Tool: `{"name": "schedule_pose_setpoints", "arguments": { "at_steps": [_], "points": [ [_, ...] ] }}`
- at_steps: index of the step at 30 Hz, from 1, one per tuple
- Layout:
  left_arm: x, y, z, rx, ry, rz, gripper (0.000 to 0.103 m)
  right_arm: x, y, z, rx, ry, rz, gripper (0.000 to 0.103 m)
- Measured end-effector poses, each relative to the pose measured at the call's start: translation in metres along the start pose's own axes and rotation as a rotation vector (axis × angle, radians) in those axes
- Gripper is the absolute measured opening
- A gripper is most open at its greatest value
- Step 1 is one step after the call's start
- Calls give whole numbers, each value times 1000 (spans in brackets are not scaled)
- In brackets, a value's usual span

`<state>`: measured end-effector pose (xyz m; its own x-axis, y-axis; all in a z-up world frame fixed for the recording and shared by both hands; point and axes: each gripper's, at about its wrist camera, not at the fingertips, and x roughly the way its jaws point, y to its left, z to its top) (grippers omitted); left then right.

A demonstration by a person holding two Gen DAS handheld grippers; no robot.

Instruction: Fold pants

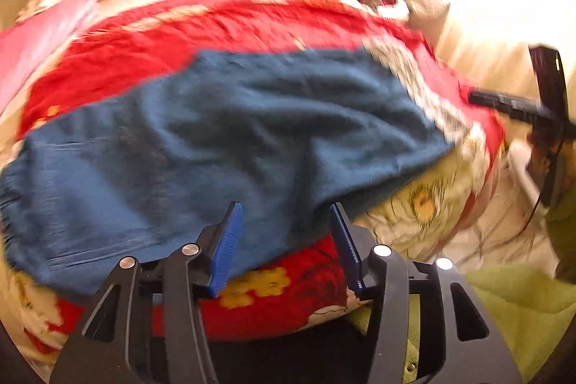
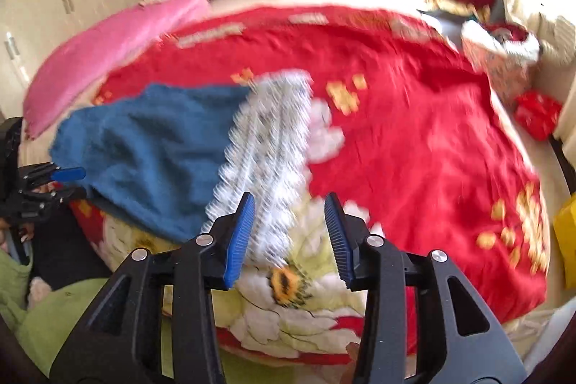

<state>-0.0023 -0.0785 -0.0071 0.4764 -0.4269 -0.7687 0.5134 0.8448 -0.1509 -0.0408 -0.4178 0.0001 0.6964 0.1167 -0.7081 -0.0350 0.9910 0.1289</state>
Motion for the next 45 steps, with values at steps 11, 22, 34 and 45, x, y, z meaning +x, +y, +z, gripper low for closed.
{"name": "schedule_pose_setpoints", "arguments": {
  "at_steps": [11,22,34,45],
  "points": [
    [-58,143,-21,-471,-63,462,84,52,43,-9,-120,110,86,34],
    [-50,172,-5,-521,-120,450,45,55,38,-15,-124,143,92,34],
    [-91,154,2,-428,-246,567,73,28,32,9,-90,16,132,37],
    [-12,83,103,-204,-163,227,73,94,-38,110,156,43,193,37]
  ]
}}
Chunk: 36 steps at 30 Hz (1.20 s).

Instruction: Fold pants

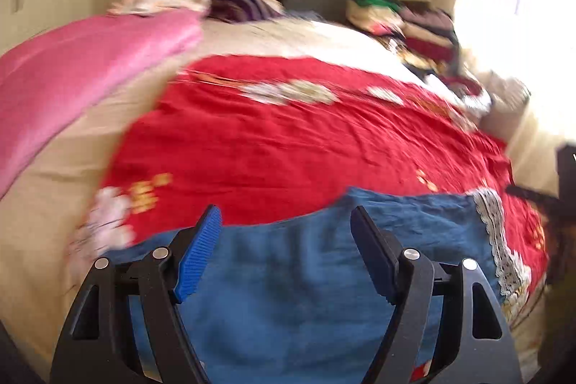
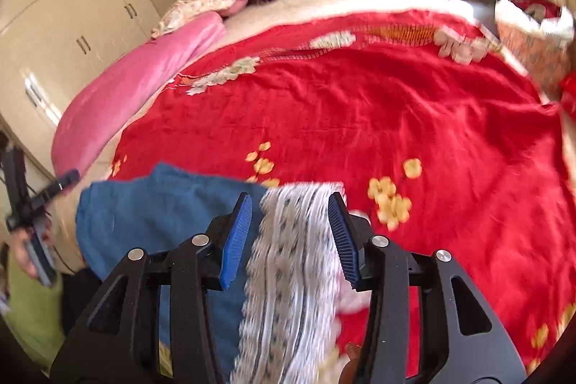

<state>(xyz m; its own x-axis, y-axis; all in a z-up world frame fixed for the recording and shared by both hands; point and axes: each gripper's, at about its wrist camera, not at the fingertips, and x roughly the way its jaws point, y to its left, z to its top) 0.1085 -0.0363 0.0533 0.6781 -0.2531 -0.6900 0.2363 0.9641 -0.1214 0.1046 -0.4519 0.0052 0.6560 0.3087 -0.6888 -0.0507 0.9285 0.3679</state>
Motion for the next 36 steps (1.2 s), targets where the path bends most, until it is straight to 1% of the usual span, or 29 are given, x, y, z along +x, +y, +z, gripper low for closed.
{"name": "schedule_pose_setpoints", "arguments": {
  "at_steps": [2,4,7,10,11,13,14,15,16,17,19,21,22,23,25,26,28,30,32,33,34,35,36],
  "points": [
    [27,-14,6,28,47,-29,73,21,-9,8,19,51,20,37],
    [52,-26,7,45,93,-46,73,38,-15,10,22,94,3,37],
    [91,-33,7,70,162,-33,73,64,-25,4,35,168,-15,37],
    [123,-32,3,69,226,-17,73,69,-28,-7,16,147,-4,37],
    [132,-31,1,62,245,-25,73,69,-27,-8,7,141,-1,34],
    [141,-29,-2,36,261,-55,72,68,-27,-11,-5,131,32,19],
    [139,-29,-2,27,258,-70,59,67,-26,-13,-14,124,60,16],
    [138,-31,-3,21,256,-103,42,64,-24,-15,-26,111,84,13],
    [137,-33,-3,13,257,-140,11,60,-23,-14,-36,96,99,11],
    [132,-36,-3,12,250,-160,11,53,-22,-13,-47,62,121,11],
    [124,-43,1,44,212,-138,10,34,-22,-6,-62,-28,152,11],
    [115,-44,9,34,157,-139,10,22,-20,4,-86,-98,157,10],
    [113,-46,14,34,132,-122,10,19,-17,9,-110,-123,151,10],
    [112,-49,15,39,121,-107,10,20,-13,15,-145,-139,120,10],
    [121,-57,14,65,119,-62,10,30,-9,21,-202,-116,34,11],
    [126,-58,12,69,128,-45,10,40,-8,23,-224,-86,-10,11],
    [138,-59,8,70,148,-15,11,59,-9,22,-237,-28,-63,12],
    [147,-59,2,78,157,8,16,77,-16,18,-242,27,-124,15],
    [147,-56,-1,81,151,21,24,81,-21,16,-222,30,-138,23],
    [146,-53,0,73,149,13,26,81,-22,17,-216,25,-148,30],
    [144,-50,-1,63,146,7,35,76,-22,17,-213,11,-169,38],
    [141,-44,0,40,146,2,48,70,-21,16,-214,-2,-191,41],
    [136,-38,2,4,145,-10,51,61,-19,14,-219,-23,-223,42]
  ]
}}
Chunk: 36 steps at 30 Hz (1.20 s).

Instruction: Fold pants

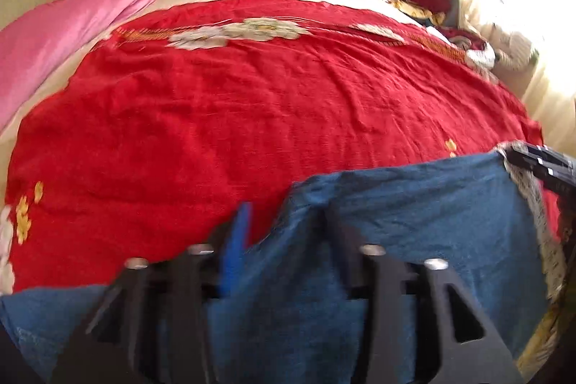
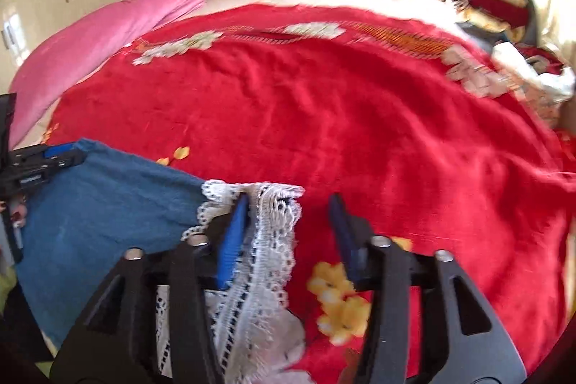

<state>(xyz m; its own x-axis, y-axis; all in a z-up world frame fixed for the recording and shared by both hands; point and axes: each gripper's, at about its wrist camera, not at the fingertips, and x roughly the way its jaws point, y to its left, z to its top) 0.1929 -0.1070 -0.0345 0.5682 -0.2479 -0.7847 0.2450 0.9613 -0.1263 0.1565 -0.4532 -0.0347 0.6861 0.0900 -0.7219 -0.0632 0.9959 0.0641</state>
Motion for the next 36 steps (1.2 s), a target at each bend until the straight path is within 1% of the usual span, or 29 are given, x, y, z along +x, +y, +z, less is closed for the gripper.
{"name": "schedule_pose_setpoints", "arguments": {
  "at_steps": [1,2,3,4,5,7,9,11,14,15,17,19,20,23,24,25,26,28,31,33,34,36],
  "points": [
    [-4,3,0,-17,-6,-11,52,-8,1,-2,-6,-17,-25,44],
    [-14,8,-2,-36,-22,-25,53,-21,5,-4,-22,-43,-70,45],
    [-21,9,-4,-40,-35,-24,56,-31,9,-7,-35,-60,-110,52],
    [-30,8,-7,-36,-49,-16,62,-41,12,-10,-41,-78,-138,55],
    [-41,6,-11,-25,-65,-6,66,-54,14,-15,-33,-101,-140,55],
    [-57,0,-19,-2,-81,-8,71,-76,14,-26,17,-117,-110,63],
    [-74,-6,-30,16,-89,-27,75,-90,13,-38,74,-115,-57,64],
    [-88,-11,-43,39,-101,-35,83,-98,12,-52,118,-91,-6,64],
    [-103,-19,-65,72,-99,-37,83,-103,10,-75,152,-37,58,64],
    [-106,-22,-73,79,-93,-50,83,-104,9,-84,159,-13,82,64],
    [-107,-26,-88,87,-63,-70,83,-102,9,-93,165,5,119,64],
    [-102,-28,-101,80,-29,-83,83,-100,12,-101,166,16,149,58],
    [-97,-28,-108,74,-4,-75,83,-97,16,-105,156,29,168,55],
    [-84,-27,-121,65,44,-43,83,-89,27,-106,94,37,163,51],
    [-82,-27,-123,69,47,-35,83,-85,31,-106,84,43,163,45],
    [-81,-28,-124,73,48,-26,83,-80,34,-105,82,46,163,36],
    [-81,-29,-124,74,50,-23,83,-76,34,-104,83,52,165,21],
    [-79,-27,-124,70,52,-15,83,-70,36,-101,77,62,148,8],
    [-79,-28,-124,68,50,-5,83,-77,38,-93,51,44,132,5],
    [-78,-27,-123,65,50,1,83,-83,35,-87,37,23,102,5],
    [-77,-28,-123,67,52,4,83,-80,32,-87,47,27,100,5],
    [-73,-30,-123,75,59,14,83,-67,28,-93,69,62,101,6]
  ]
}}
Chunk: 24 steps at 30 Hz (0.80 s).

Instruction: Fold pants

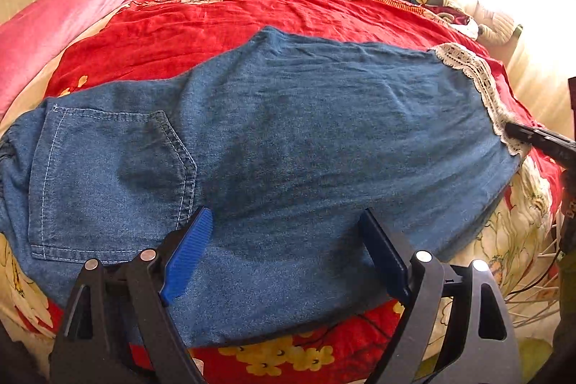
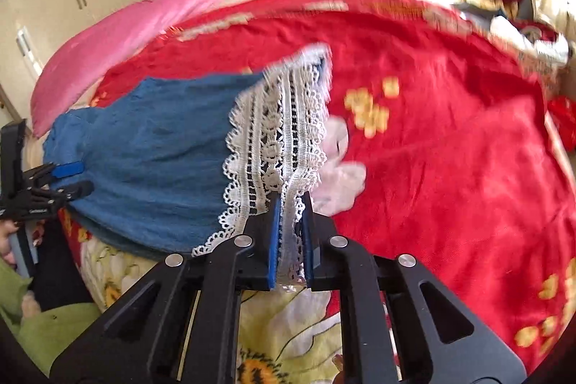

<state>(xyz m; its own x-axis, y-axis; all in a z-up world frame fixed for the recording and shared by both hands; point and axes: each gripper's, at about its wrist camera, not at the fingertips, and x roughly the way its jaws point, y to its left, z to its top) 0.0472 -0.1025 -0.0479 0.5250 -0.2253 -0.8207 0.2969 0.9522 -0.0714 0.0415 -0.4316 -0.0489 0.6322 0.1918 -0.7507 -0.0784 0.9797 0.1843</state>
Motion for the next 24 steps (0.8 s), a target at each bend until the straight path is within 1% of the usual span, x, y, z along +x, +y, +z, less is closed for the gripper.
{"name": "schedule_pose_setpoints", "arguments": {
  "at_steps": [2,5,8,9,12,13,14,15,16,17,18,19,20,21,23,24],
  "points": [
    [1,0,0,3,1,2,83,10,0,-7,6,12,-4,6],
    [2,2,-1,0,3,-1,83,5,-1,-10,28,7,14,9],
    [0,2,0,0,-1,-4,84,-6,-2,-9,30,6,-5,22],
    [-4,3,0,-7,-9,-8,84,-12,-3,-9,33,-6,-14,28],
    [-23,14,4,-46,-55,-9,84,-38,-1,-6,18,-79,-30,36],
    [-32,20,7,-57,-81,14,84,-46,4,-4,3,-108,-30,40],
    [-36,24,9,-62,-97,36,84,-49,8,-3,-9,-125,-26,41],
    [-39,28,11,-65,-107,60,84,-52,17,1,-28,-143,-11,45],
    [-40,35,14,-74,-110,98,84,-51,25,4,-45,-148,4,47],
    [-40,39,16,-82,-108,122,84,-49,33,7,-61,-149,13,51],
    [-38,44,17,-89,-99,155,84,-44,42,11,-79,-148,24,54],
    [-35,49,18,-95,-79,194,86,-39,51,15,-97,-146,31,55],
    [-30,57,17,-107,-43,244,88,-31,61,21,-120,-149,33,56],
    [-26,64,15,-122,-16,266,88,-25,70,27,-140,-151,38,59],
    [-22,78,10,-160,10,256,88,-10,82,39,-178,-152,30,62],
    [-21,84,8,-179,13,237,88,-1,86,44,-187,-137,18,62]
  ]
}}
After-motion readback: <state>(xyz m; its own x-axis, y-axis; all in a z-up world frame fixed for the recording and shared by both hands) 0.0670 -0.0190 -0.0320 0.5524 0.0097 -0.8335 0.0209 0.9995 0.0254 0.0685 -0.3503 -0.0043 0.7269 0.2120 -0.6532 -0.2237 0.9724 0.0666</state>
